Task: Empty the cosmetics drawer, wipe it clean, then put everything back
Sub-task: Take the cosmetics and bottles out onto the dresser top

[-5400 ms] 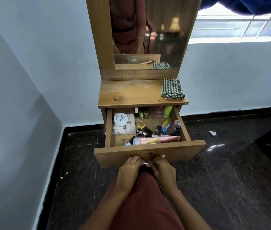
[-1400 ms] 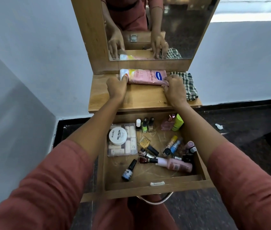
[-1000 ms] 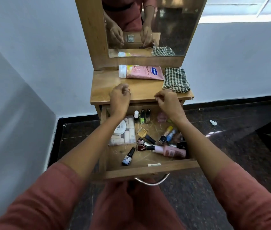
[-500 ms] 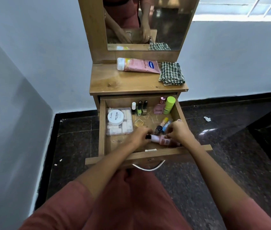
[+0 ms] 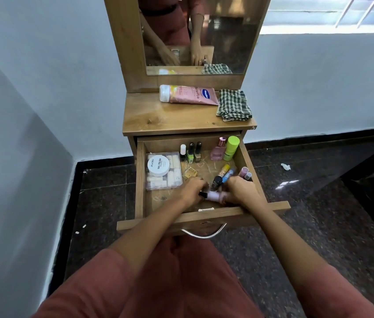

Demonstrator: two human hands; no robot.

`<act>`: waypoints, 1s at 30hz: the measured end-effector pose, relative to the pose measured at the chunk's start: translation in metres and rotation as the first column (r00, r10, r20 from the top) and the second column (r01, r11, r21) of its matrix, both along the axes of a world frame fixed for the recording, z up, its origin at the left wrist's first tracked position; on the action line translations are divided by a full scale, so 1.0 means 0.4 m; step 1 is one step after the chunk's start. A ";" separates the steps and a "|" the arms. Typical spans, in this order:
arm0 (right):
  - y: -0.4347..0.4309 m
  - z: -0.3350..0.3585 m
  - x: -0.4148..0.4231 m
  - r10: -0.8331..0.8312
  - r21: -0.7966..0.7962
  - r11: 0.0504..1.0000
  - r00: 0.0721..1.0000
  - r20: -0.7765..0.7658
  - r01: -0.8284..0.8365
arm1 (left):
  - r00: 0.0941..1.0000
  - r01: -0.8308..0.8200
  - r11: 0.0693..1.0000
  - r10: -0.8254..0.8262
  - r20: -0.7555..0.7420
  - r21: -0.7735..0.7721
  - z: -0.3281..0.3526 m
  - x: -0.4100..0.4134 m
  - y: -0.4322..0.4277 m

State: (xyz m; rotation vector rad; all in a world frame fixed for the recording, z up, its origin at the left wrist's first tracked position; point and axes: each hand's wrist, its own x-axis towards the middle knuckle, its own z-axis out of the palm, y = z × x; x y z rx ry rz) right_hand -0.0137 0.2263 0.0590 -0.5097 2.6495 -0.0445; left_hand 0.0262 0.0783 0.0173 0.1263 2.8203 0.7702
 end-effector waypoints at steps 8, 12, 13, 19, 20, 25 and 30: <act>0.044 0.025 -0.021 -0.065 -0.172 0.983 0.997 0.047 0.072 | 0.997 -0.072 0.973 0.070 0.018 0.218 0.030 0.009 -0.011; 0.045 0.054 -0.032 -0.085 -0.400 0.906 0.984 0.154 0.140 | 0.981 -0.196 0.851 0.174 0.089 0.488 0.068 0.016 -0.024; 0.039 0.068 -0.029 -0.091 -0.468 0.868 0.979 0.185 0.169 | 0.973 -0.231 0.797 0.200 0.117 0.557 0.078 0.019 -0.025; -0.034 0.134 -0.028 -0.108 -0.730 0.615 0.949 0.295 0.297 | 0.914 -0.374 0.549 0.354 0.197 0.748 0.145 0.010 -0.041; -0.051 0.141 -0.030 -0.102 -0.756 0.587 0.953 0.286 0.290 | 0.907 -0.377 0.529 0.379 0.186 0.760 0.154 0.007 -0.049; -0.149 0.164 -0.061 -0.080 -0.820 0.529 0.975 0.206 0.217 | 0.855 -0.370 0.509 0.514 0.071 0.777 0.201 -0.007 -0.122; -0.271 0.178 -0.120 -0.037 -0.835 0.542 0.995 0.089 0.095 | 0.774 -0.375 0.575 0.626 -0.095 0.727 0.230 -0.050 -0.219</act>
